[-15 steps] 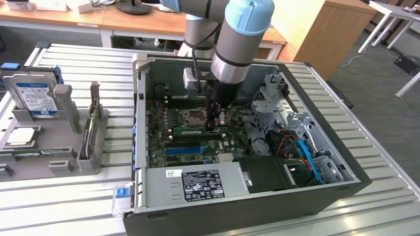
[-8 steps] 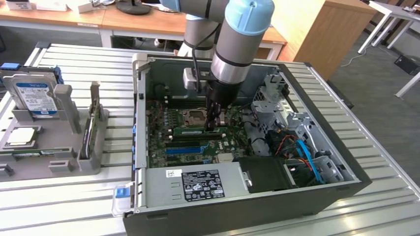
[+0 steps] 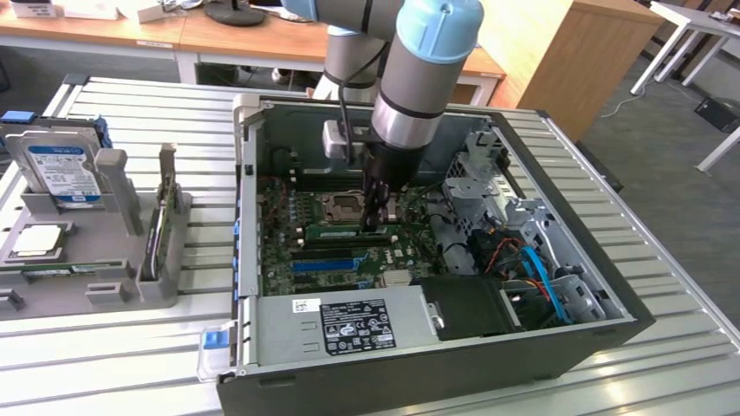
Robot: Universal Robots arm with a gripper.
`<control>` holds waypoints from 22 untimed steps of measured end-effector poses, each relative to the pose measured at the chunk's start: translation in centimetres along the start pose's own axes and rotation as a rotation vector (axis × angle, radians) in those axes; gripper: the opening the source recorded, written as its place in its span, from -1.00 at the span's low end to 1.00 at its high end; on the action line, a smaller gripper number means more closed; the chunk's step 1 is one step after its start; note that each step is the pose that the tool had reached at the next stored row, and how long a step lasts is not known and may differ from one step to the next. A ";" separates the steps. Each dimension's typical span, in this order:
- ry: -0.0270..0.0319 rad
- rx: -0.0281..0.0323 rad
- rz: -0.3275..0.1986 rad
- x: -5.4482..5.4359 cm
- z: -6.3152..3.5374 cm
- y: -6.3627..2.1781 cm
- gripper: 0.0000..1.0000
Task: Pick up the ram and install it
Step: 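Insert the ram into the slot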
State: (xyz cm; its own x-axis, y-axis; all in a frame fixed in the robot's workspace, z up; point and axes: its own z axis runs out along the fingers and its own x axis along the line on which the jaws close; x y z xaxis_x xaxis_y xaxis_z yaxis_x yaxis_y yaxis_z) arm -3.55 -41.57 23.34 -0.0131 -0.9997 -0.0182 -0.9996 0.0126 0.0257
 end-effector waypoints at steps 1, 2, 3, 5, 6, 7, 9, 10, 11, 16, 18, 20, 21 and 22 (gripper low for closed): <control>0.0002 -0.0001 0.000 0.0 0.03 0.00 -0.76; 0.0003 -0.0001 0.000 0.0 0.04 0.00 -0.76; 0.0004 -0.0001 0.000 0.0 0.04 0.00 -0.76; 0.0001 0.0000 0.000 0.0 0.06 0.00 -0.76; 0.0000 0.0000 0.000 0.0 0.06 0.00 -0.76; 0.0000 -0.0001 0.000 0.0 0.07 0.00 -0.76; -0.0001 0.0001 0.000 0.0 0.11 0.00 -0.76; -0.0001 0.0000 0.000 0.0 0.11 0.00 -0.76; 0.0000 0.0000 0.000 0.0 0.11 0.00 -0.76; 0.0000 0.0000 0.000 0.0 0.11 0.04 -0.76; 0.0000 0.0000 0.000 0.0 0.11 0.05 -0.76; 0.0000 0.0000 0.000 0.0 0.11 0.05 -0.76; 0.0000 0.0000 0.000 0.0 0.11 0.05 -0.76; 0.0000 0.0000 0.000 0.1 0.12 0.06 -0.76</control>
State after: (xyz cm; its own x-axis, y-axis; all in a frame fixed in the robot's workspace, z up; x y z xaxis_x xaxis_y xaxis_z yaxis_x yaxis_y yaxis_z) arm -3.61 -41.63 23.22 -0.0131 -0.9997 -0.0181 -0.9996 0.0127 0.0257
